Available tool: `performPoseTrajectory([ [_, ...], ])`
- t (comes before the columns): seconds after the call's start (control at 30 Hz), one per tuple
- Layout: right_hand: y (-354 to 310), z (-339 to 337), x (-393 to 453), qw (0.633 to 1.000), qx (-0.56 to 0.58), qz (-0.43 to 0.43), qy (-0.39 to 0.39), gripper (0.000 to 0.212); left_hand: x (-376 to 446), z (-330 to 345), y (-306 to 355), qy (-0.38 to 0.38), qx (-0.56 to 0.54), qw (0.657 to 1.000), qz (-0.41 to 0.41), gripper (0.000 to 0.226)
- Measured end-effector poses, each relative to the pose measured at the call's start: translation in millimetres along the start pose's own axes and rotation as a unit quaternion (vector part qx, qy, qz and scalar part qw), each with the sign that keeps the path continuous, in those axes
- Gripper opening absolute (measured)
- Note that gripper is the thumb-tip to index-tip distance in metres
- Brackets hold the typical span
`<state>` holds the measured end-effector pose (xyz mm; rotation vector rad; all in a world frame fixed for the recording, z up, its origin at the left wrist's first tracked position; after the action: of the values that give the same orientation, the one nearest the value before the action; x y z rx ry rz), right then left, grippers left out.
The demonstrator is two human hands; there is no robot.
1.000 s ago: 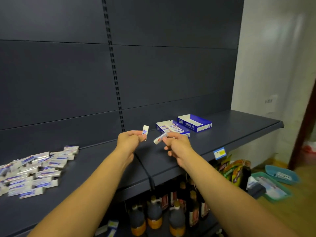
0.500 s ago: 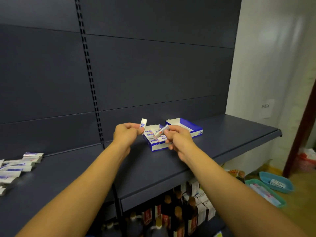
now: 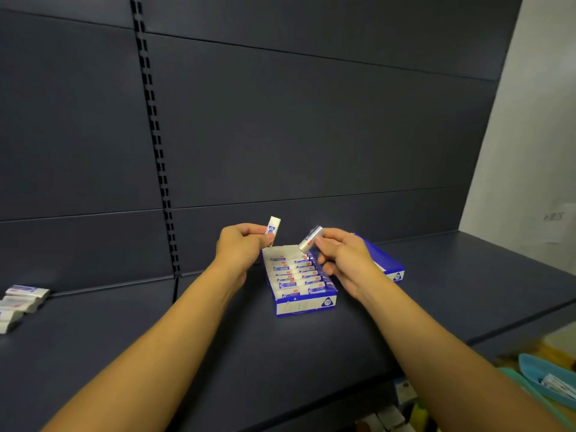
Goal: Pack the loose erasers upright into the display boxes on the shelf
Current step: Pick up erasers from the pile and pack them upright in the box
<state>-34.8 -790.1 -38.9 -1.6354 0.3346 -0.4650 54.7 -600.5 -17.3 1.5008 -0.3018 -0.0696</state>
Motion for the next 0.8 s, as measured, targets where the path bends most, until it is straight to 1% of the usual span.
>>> performPoseTrajectory([
  [0.1, 0, 0, 20, 0.999, 0.010, -0.016, -0.029, 0.014, 5, -2, 0, 0.027, -0.010, 1.000, 0.002, 0.015],
  [0.27, 6, 8, 44, 0.994, 0.013, -0.047, -0.100, 0.017, 2, -4, -7, 0.059, -0.002, 0.998, 0.015, 0.014],
  [0.4, 14, 19, 52, 0.984, -0.008, -0.065, -0.166, 0.016, 3, -8, -16, 0.092, 0.010, 0.995, 0.036, 0.009],
  [0.47, 14, 23, 52, 0.978, -0.025, -0.086, -0.187, 0.016, 4, -10, -19, 0.102, 0.023, 0.993, 0.058, 0.010],
  [0.57, 13, 22, 54, 0.974, -0.037, -0.108, -0.197, 0.015, 3, -17, -24, 0.112, 0.040, 0.989, 0.085, 0.013],
  [0.67, 16, 20, 59, 0.975, -0.046, -0.113, -0.186, 0.016, 2, -22, -29, 0.109, 0.052, 0.989, 0.089, 0.012],
  [0.8, 20, 18, 61, 0.977, -0.062, -0.114, -0.172, 0.015, 0, -16, -36, 0.072, 0.074, 0.991, 0.086, 0.011],
])
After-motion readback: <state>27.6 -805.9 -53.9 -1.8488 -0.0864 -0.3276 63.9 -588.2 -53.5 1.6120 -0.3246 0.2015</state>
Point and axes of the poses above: each hand's wrist, its own x-axis towards the middle knuckle, its own z-axis out of the palm, y = z × x, the point moved 5 cm from there along x, towards the middle knuckle, and after that the axes turned 7 degrees about -x, right-handed, at the moved point
